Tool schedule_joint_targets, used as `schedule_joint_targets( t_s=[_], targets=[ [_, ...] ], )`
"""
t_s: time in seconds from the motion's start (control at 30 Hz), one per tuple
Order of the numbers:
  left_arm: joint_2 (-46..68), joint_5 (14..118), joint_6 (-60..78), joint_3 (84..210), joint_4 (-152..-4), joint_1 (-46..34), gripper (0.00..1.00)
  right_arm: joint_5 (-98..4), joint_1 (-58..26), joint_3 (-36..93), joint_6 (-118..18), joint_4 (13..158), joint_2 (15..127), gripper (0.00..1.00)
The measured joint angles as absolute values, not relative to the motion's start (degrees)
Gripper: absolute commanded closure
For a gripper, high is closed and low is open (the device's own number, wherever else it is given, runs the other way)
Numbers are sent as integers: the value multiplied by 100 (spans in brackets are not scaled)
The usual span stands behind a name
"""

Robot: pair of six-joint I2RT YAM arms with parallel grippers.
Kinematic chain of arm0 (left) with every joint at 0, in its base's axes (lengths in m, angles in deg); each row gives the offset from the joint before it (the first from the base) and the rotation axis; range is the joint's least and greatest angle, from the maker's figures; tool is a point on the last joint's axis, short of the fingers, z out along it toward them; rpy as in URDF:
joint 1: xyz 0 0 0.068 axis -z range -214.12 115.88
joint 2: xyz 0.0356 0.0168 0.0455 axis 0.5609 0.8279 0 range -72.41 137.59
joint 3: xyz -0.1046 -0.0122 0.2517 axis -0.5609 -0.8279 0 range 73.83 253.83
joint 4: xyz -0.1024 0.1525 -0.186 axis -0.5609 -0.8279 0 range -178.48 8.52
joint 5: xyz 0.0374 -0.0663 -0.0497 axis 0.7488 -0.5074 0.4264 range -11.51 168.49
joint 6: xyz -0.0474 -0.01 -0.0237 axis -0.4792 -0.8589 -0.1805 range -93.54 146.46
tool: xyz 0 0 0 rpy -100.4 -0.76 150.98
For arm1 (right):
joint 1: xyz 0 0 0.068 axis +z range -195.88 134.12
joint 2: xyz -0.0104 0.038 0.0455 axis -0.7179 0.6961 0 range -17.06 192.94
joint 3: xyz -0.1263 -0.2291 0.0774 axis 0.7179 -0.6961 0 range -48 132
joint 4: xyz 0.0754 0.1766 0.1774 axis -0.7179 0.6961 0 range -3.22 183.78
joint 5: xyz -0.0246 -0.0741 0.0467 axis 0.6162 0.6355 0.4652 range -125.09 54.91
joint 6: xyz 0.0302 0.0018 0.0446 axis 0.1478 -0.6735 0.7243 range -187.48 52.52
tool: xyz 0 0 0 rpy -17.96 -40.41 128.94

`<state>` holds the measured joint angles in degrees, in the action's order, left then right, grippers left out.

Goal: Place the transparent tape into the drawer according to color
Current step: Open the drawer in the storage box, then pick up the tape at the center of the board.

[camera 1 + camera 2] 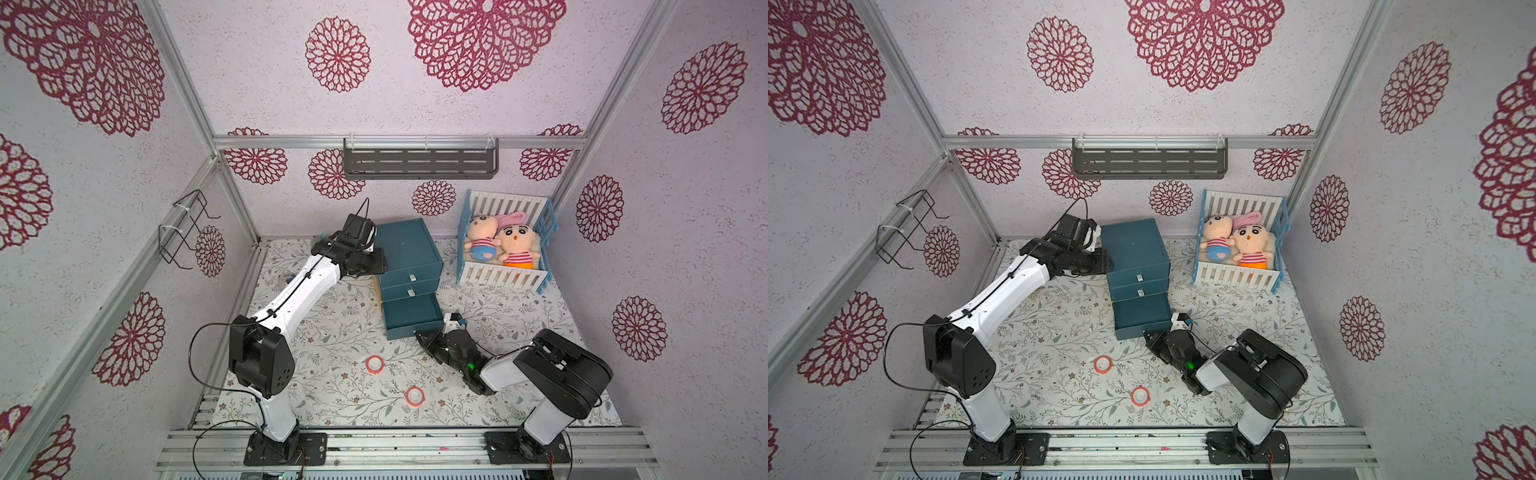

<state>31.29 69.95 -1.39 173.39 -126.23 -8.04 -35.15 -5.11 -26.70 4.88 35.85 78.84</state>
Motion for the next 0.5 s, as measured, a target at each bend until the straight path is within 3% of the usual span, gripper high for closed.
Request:
schedule_joint_targets(
  t_s=[0.07, 0.17, 0.5],
  targets=[
    [3114, 6995, -137, 17339, -12634, -804, 54, -3489, -478, -2670, 451, 3665, 7812, 55],
    [3074, 6997, -131, 17335, -12636, -804, 48, -3465, -419, -2698, 403, 3825, 7550, 42],
    [2550, 7000, -200, 16957, -12577, -804, 11, -3410, -373, -2630, -141, 5010, 6267, 12]
  ],
)
